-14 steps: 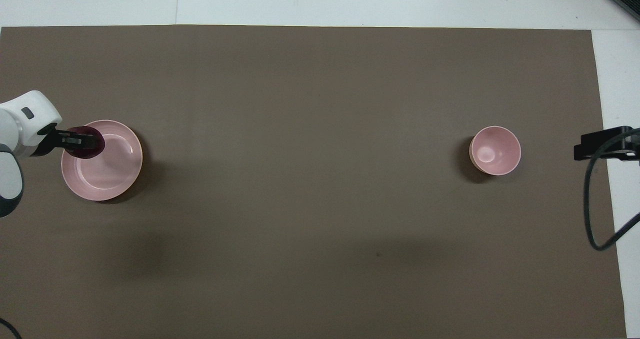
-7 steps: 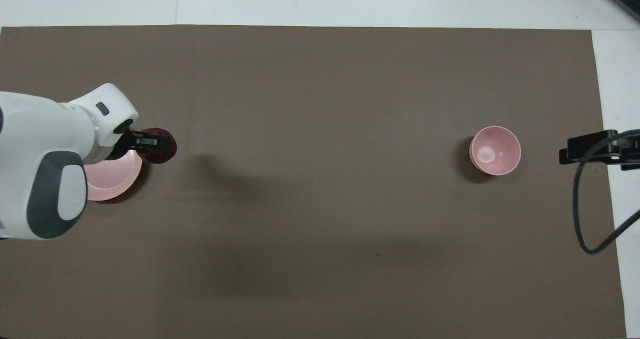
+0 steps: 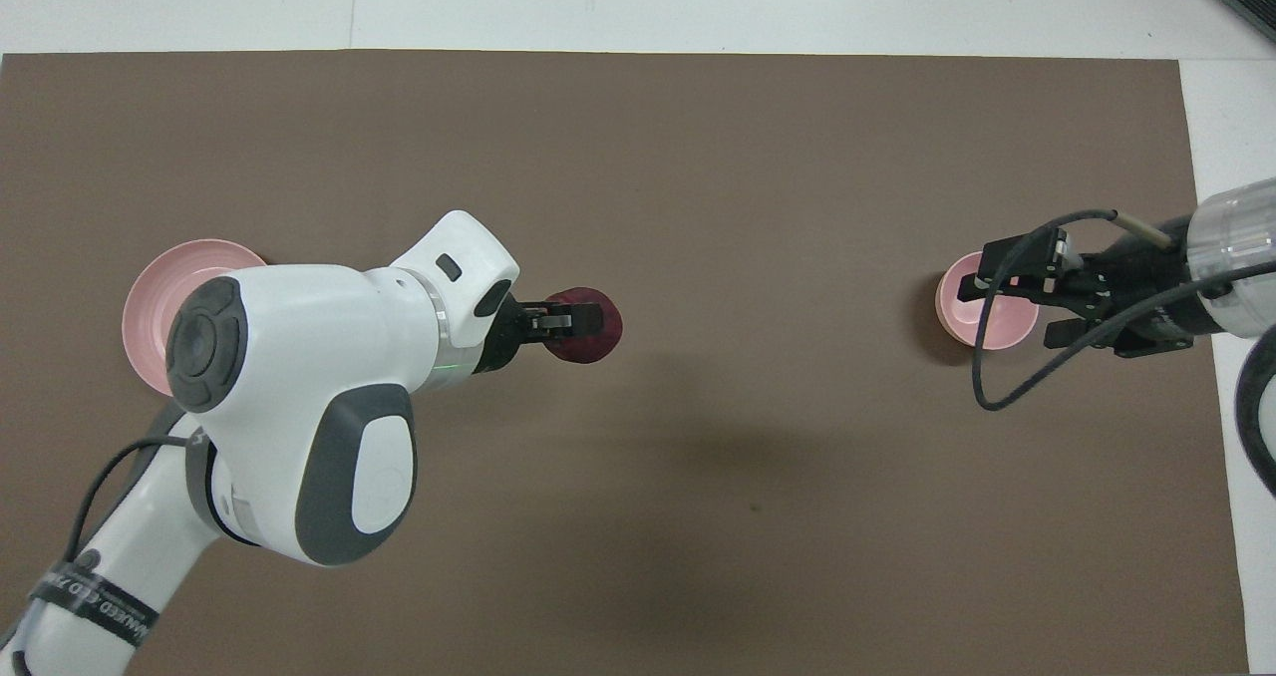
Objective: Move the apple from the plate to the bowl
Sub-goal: 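Lift the apple with the left gripper while the right gripper reaches toward it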
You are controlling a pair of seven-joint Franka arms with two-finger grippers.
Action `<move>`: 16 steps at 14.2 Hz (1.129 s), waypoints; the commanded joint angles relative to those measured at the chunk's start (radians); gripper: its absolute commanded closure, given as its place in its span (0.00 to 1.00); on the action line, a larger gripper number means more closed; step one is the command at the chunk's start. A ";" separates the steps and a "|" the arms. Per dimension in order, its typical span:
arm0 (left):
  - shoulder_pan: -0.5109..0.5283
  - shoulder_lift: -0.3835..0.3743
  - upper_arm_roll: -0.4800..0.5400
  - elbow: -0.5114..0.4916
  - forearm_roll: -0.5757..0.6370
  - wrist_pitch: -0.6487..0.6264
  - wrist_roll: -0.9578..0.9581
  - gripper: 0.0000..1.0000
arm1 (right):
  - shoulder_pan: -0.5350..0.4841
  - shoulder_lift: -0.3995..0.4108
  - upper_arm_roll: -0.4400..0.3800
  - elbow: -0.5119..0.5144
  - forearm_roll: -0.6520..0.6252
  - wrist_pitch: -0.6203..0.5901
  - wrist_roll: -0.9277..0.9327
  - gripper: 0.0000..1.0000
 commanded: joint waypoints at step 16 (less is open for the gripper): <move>-0.007 0.022 -0.295 0.049 -0.443 0.512 -0.012 1.00 | -0.016 0.134 0.002 -0.070 0.608 0.072 0.522 0.00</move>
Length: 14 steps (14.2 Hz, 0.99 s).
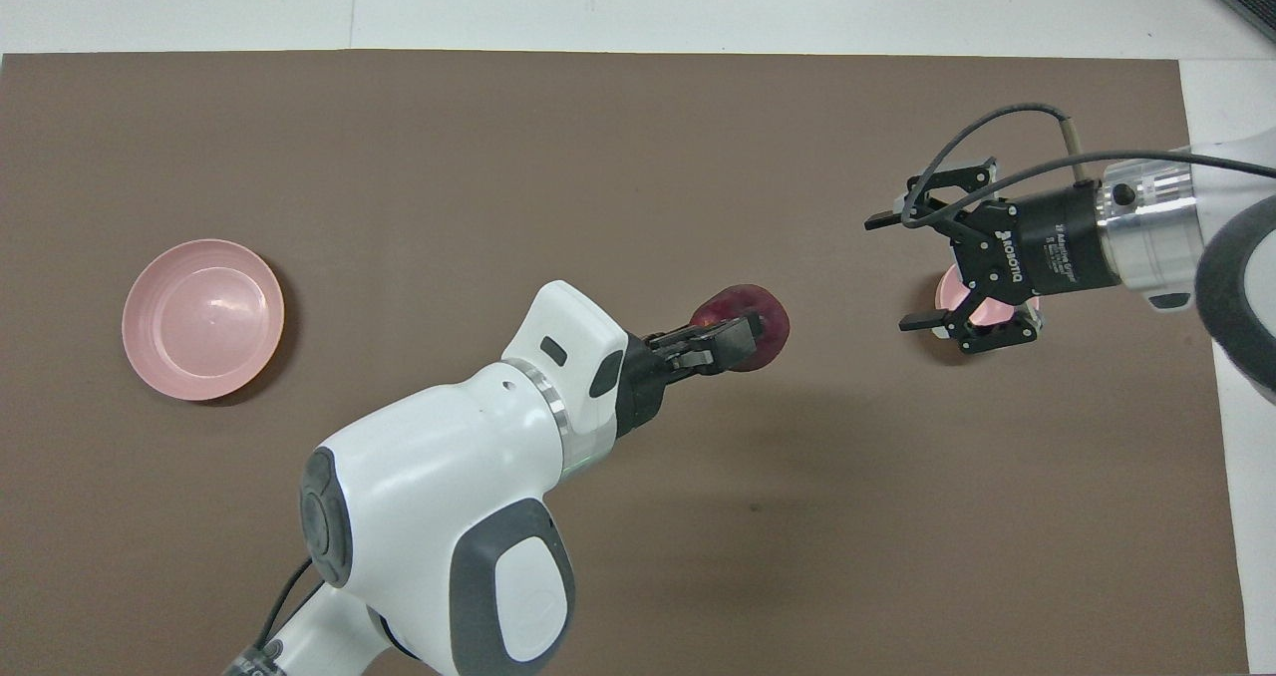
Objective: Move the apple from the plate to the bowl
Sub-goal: 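Lift the apple with the left gripper while the right gripper reaches toward it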
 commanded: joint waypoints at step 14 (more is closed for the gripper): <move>-0.010 0.034 -0.021 0.089 -0.072 0.048 -0.001 1.00 | 0.051 0.004 0.007 -0.027 0.124 -0.040 0.055 0.00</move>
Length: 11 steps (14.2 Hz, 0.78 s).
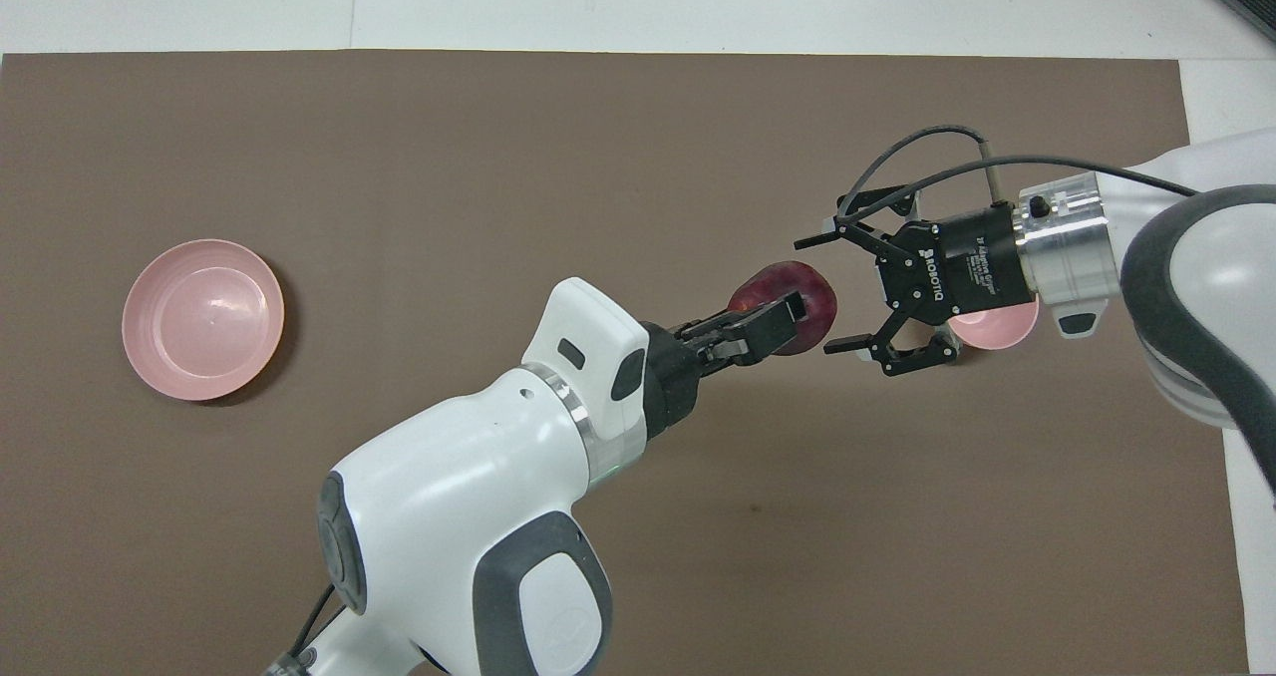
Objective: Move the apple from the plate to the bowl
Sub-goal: 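Close the right gripper on the apple held by the left gripper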
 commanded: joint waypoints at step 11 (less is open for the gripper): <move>-0.010 0.004 -0.003 0.013 -0.023 0.005 0.003 1.00 | 0.020 -0.016 0.004 -0.012 0.054 -0.034 0.006 0.00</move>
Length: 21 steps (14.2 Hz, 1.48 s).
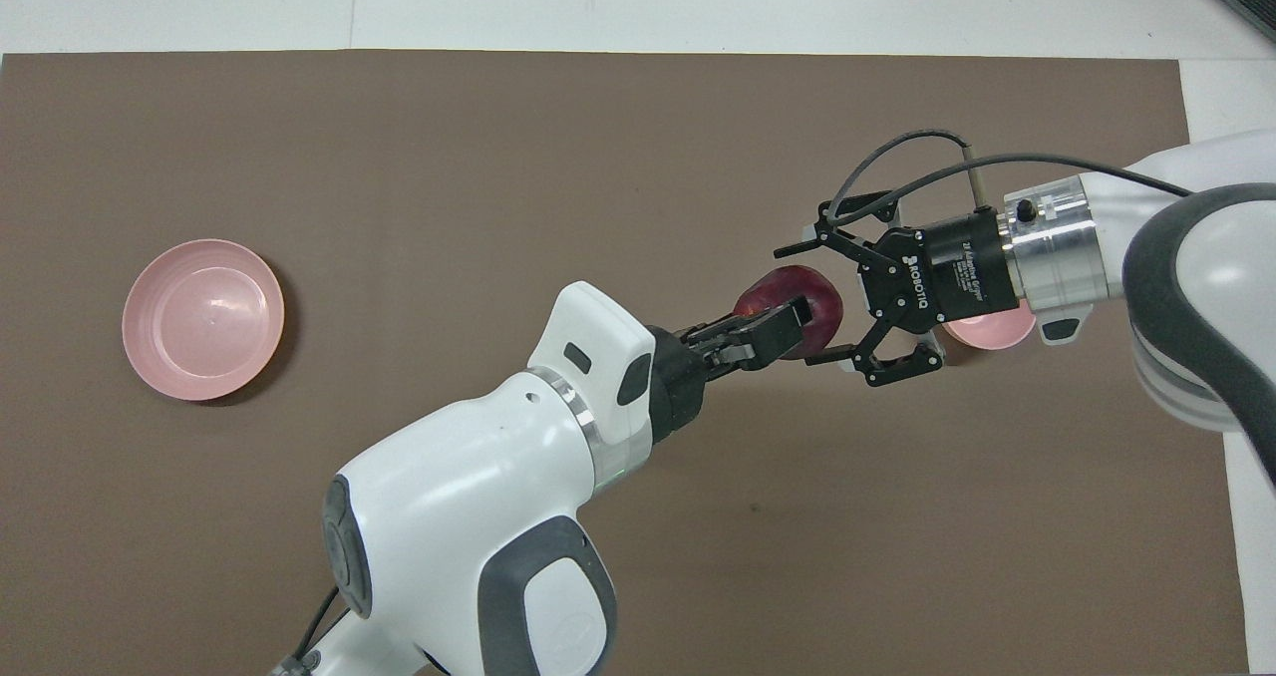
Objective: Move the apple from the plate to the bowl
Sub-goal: 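Close the right gripper on the apple held by the left gripper, then open the left gripper and withdraw it while the right gripper carries the apple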
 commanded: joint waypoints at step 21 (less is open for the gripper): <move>0.070 -0.007 0.014 0.016 0.006 -0.100 0.005 0.00 | -0.016 -0.010 -0.001 -0.009 -0.031 -0.027 -0.023 1.00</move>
